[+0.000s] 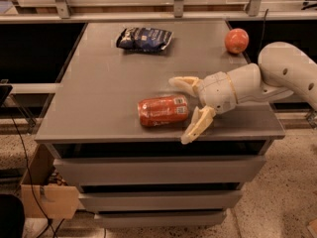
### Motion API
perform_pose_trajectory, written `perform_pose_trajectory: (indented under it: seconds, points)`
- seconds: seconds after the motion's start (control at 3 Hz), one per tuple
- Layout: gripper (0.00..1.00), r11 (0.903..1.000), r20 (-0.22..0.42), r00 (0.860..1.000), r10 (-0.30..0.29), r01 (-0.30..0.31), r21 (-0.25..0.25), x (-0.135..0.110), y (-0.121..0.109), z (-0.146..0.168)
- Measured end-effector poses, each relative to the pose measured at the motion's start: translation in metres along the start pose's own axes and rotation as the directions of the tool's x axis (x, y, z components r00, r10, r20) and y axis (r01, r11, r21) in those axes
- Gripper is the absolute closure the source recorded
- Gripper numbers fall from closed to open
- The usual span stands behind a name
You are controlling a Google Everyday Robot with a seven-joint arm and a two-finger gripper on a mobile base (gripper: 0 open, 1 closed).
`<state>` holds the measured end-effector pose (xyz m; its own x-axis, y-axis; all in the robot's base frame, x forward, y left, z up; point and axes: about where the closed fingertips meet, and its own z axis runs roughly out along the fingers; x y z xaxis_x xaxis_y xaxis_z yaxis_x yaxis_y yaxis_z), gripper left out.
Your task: Move coke can near blue chip bag
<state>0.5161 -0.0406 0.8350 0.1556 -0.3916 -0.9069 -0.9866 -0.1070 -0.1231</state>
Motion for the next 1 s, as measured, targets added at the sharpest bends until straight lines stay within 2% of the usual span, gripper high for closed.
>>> perform_pose_trajectory:
  seconds: [0.33,1.0]
  points:
    - [0.18,0.9999,-0.006,1.0,0.014,-0.014,0.004,0.005,-0.002,-0.008]
    - [0.64,0.9998,-0.022,1.0,0.017,-0.017,0.007,0.005,-0.007,-0.021]
